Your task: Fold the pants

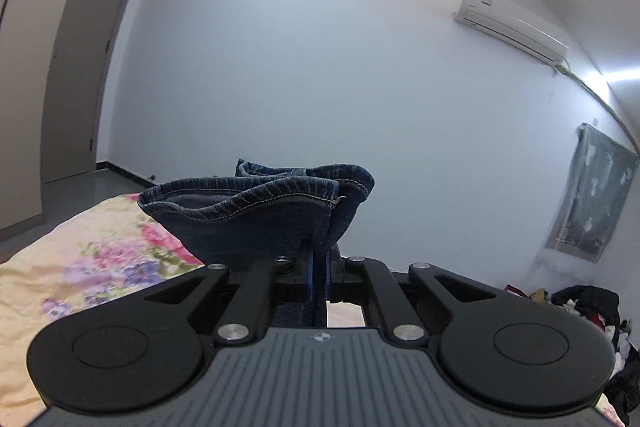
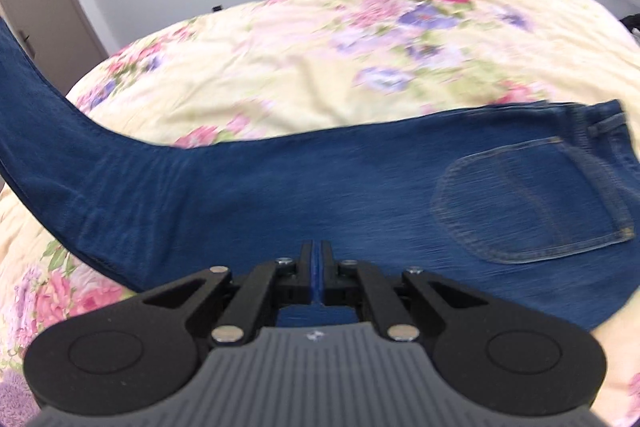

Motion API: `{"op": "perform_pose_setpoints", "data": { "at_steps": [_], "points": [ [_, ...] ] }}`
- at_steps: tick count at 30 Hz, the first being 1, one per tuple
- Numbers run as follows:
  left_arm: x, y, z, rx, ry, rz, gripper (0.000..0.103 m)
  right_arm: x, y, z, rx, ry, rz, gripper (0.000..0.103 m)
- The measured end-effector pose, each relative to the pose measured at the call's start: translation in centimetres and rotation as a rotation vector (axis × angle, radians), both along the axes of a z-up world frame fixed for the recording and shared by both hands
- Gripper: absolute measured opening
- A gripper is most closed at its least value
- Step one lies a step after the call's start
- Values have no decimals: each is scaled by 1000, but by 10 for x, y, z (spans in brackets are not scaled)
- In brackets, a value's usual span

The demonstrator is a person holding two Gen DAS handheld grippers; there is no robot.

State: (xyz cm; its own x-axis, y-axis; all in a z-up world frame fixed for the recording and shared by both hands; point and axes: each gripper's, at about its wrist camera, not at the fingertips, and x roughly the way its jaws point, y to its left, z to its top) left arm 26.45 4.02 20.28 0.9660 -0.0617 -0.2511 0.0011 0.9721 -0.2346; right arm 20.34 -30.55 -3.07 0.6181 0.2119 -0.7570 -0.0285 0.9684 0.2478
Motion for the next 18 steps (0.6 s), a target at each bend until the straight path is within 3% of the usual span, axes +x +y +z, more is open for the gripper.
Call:
{"op": "perform_pose_setpoints", "data": {
  "at_steps": [4,8,12,18],
  "points": [
    [15,-103,14,65,-14,-76,5,-8,-54,9,0,-28,-38,0],
    [39,-199,-1,112,2,-151,5,-19,-112,13,37,-52,-96,0],
    [53,-288,-49,154,41,-255,5,-32,-157,7,63,-60,-154,0],
    [54,-397,-167,200,263,-415,5,-54,-210,-22,74,-13,-227,0]
  ]
}}
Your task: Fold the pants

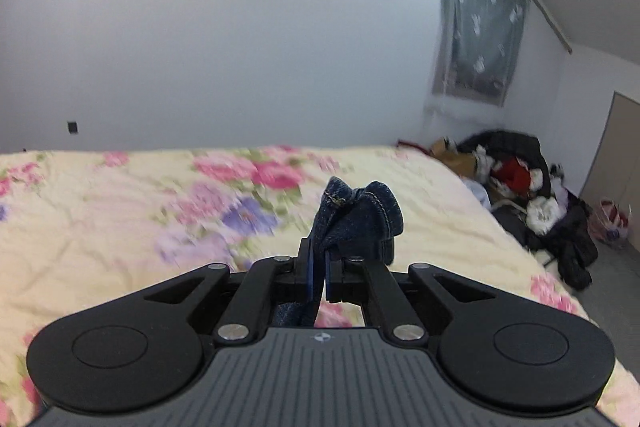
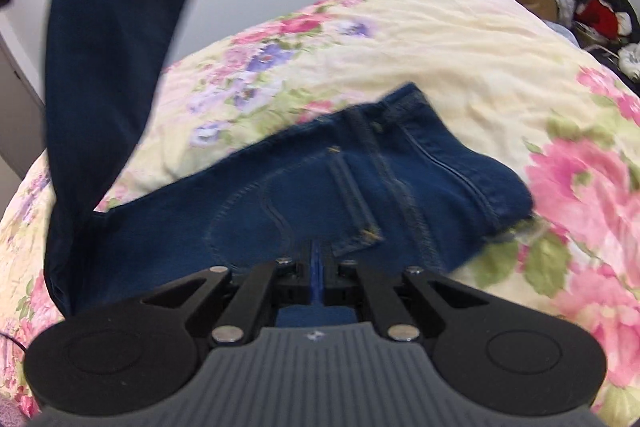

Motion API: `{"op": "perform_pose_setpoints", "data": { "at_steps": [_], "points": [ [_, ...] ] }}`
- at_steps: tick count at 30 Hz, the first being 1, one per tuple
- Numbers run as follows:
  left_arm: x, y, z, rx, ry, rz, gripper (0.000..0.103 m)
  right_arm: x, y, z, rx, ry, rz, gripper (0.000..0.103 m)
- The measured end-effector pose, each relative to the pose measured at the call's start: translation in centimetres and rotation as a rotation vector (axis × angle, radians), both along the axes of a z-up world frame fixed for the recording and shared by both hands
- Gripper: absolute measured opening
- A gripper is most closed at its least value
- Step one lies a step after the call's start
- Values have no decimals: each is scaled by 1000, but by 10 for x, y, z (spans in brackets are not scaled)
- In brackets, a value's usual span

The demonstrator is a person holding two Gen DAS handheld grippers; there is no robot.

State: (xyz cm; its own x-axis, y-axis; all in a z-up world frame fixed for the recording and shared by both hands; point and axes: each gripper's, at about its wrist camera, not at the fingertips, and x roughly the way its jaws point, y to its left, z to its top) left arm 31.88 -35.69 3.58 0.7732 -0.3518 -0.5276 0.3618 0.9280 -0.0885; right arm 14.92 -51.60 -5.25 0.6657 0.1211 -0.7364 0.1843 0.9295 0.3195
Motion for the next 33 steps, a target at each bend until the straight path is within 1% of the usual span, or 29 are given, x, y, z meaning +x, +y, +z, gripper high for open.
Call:
{"op": "perform_pose_setpoints", "data": {
  "at_steps": [1,3,5,6,8,10,12,13,15,17,18,19,20,21,22,24,26,27,28,30,33],
  "points": [
    [-2,-12,-21,16,41,-31,5,-4,-7,-5,3,9,-12,0],
    [-14,-24,-52,23,85,-123,5,-11,-20,-15,16,26,-32,0],
    [-23,-36,-68,35,122,-198,5,-19,-29,-24,32,41,-38,0],
    [-26,-46,-74,37,160,-234,5,-22,-32,-28,39,46,-38,0],
    [-27,-54,-87,23,243,-268,6,-28,-37,-33,57,54,-43,0],
    [-19,-57,-97,-14,360,-295,8,-30,-40,-36,90,60,-48,0],
    [-14,-55,-106,-62,446,-306,9,-30,-40,-36,110,57,-50,0],
    [-12,-52,-107,-80,464,-314,13,-29,-39,-34,115,53,-49,0],
    [-7,-43,-106,-117,496,-331,27,-28,-38,-32,129,33,-42,0],
    [-4,-34,-105,-153,545,-351,59,-26,-34,-26,134,10,-36,1],
    [-4,-28,-103,-189,556,-367,65,-25,-33,-23,135,1,-36,3],
    [-5,-20,-99,-218,551,-382,69,-24,-31,-21,141,-8,-37,6],
    [-6,-13,-95,-228,542,-390,69,-22,-30,-17,154,-16,-38,8],
    [-8,-5,-90,-221,524,-388,69,-22,-29,-14,168,-26,-43,13],
    [-8,4,-84,-198,496,-375,69,-21,-29,-10,186,-40,-53,23],
    [-8,26,-75,-149,441,-336,69,-19,-30,-4,220,-57,-76,33],
    [-4,51,-69,-91,391,-285,69,-16,-32,0,245,-65,-110,36],
    [-1,69,-65,-51,360,-242,69,-14,-35,-1,259,-68,-129,40],
    [3,85,-65,-23,347,-208,69,-12,-37,-1,276,-70,-153,45],
    [11,120,-66,27,340,-143,67,-3,-46,-8,319,-62,-208,51],
    [20,171,-66,114,334,-70,66,10,-57,-19,367,-67,-276,51]
  ]
}}
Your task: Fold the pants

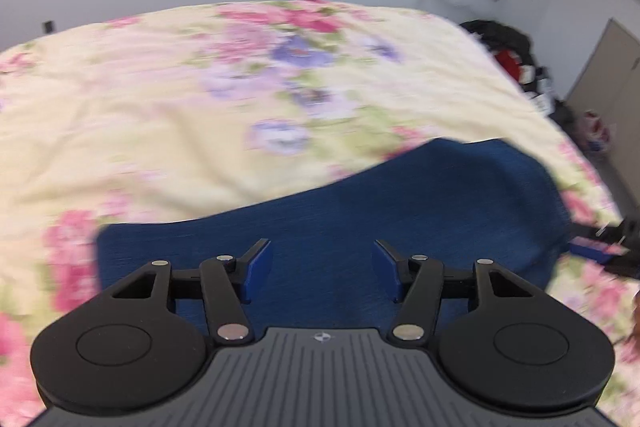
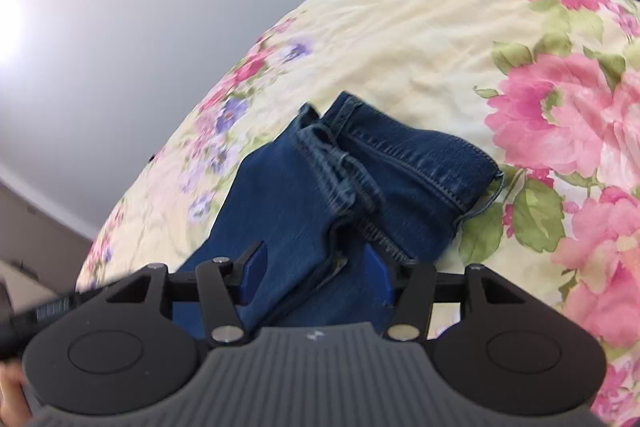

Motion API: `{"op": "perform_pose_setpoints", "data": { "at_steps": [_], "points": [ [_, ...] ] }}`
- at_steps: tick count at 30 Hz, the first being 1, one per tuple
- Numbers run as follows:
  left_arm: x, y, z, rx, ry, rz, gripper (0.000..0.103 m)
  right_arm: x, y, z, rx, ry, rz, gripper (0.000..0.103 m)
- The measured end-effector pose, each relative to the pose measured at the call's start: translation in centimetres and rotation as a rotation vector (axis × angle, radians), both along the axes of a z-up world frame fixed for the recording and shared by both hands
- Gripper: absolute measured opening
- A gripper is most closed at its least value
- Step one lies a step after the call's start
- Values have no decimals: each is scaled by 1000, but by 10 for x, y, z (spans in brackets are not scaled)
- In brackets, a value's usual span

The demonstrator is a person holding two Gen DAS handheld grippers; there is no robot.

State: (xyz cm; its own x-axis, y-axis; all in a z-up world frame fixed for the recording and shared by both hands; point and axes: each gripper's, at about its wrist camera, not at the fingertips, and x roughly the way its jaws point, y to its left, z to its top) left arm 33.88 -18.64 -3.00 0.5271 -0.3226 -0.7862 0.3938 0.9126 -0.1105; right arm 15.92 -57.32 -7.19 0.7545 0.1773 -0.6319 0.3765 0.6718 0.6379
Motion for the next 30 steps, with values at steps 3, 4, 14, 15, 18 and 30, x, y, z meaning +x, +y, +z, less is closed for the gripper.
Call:
{"op": "perform_pose_setpoints", "data": {
  "at_steps": [3,4,14,15,18,30],
  "points": [
    [0,42,6,95,-4,20,66,12,-7,-12,39,-5,-50,50],
    [-2,53,8,133,-6,15,66,15,-9,-15,51,-7,-69,49],
    [-15,128,21,301,-43,-13,66,36,-12,-19,-25,-12,-153,14],
    [-14,131,19,292,-35,-1,66,37,-10,-15,-41,-8,-154,13],
    [-16,136,9,296,-19,9,65,45,7,5,-160,10,-129,11],
    [-9,141,-9,259,22,79,58,121,86,140,-462,-36,54,7]
  ]
}}
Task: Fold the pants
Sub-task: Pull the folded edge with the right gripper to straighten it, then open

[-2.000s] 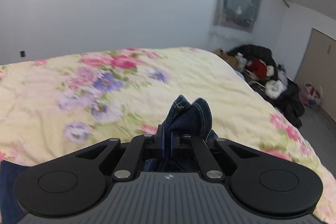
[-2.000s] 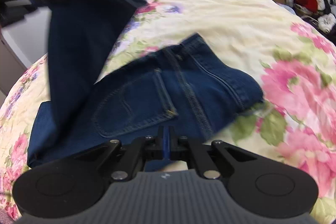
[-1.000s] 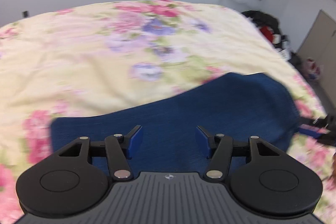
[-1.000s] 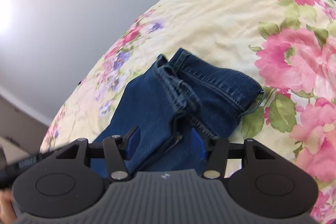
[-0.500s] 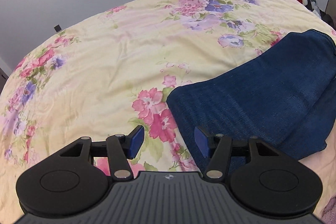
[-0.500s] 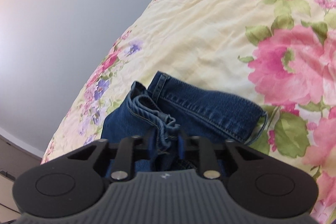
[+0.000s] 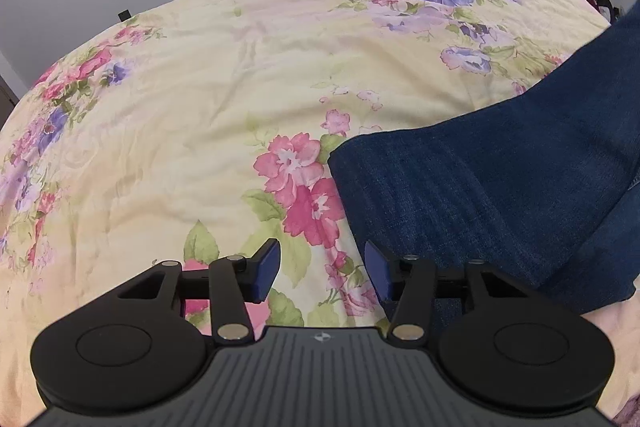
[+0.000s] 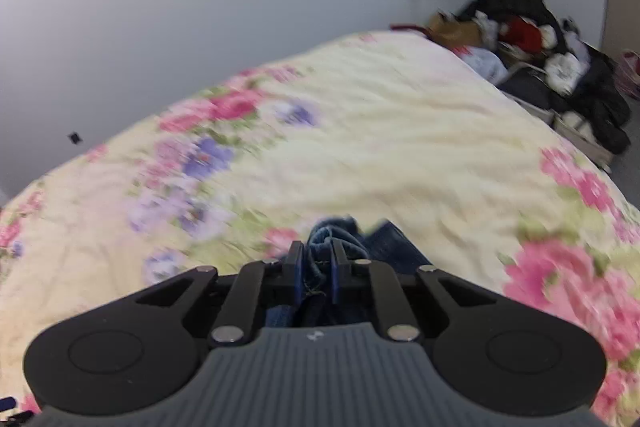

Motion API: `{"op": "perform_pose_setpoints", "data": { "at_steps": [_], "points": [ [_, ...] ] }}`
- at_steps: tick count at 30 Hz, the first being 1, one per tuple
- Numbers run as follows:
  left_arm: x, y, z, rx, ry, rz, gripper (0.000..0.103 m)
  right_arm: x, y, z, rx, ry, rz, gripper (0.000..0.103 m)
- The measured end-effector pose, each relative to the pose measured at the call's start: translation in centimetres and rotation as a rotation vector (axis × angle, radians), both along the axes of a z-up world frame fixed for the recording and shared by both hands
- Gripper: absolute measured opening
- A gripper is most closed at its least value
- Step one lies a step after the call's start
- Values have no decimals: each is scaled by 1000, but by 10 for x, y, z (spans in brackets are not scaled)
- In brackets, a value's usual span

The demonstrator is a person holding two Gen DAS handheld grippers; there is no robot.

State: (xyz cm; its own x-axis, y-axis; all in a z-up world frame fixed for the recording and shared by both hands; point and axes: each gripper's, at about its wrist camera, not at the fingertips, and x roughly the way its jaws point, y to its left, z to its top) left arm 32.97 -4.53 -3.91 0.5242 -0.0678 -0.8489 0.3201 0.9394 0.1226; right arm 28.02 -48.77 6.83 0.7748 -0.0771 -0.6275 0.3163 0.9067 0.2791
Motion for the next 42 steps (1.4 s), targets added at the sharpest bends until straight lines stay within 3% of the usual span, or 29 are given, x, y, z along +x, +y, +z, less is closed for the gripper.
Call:
{"op": "perform_pose_setpoints", "data": {
  "at_steps": [2,3,5,8,11,14,19,24,28,33,34,36,38,42],
  "points": [
    [1,1,-1,-22,-2,8,58,-12,8,31,-6,-168,69,7],
    [2,2,-2,-36,1,7,58,-19,6,39,-27,-207,77,7],
    [4,1,-8,-53,11,6,56,-27,-6,34,-58,-176,57,7],
    [8,-1,-22,-65,39,17,54,-40,-48,-31,-30,42,-57,7],
    [11,-6,-35,-76,72,28,50,-64,-84,-114,96,205,-161,7],
    [10,-12,-37,-92,68,22,50,-84,-103,-157,215,173,-214,7],
    [13,-18,-45,-153,84,19,50,-79,-105,-155,222,156,-183,7],
    [16,-27,-58,-143,101,41,49,-66,-106,-134,242,160,-171,6],
    [17,-31,-58,-151,92,54,49,-46,-88,-83,187,59,-67,6],
    [17,-30,-52,-184,79,59,49,-46,-71,-22,98,-134,63,5],
    [17,-30,-52,-184,80,55,49,-47,-72,-23,40,-119,59,5],
    [16,-31,-54,-173,81,50,49,-46,-85,-52,-14,8,4,5],
    [17,-31,-57,-165,88,57,48,-50,-101,-95,6,115,-69,5],
    [18,-27,-55,-161,77,64,47,-64,-116,-147,50,160,-129,5]
  ]
}}
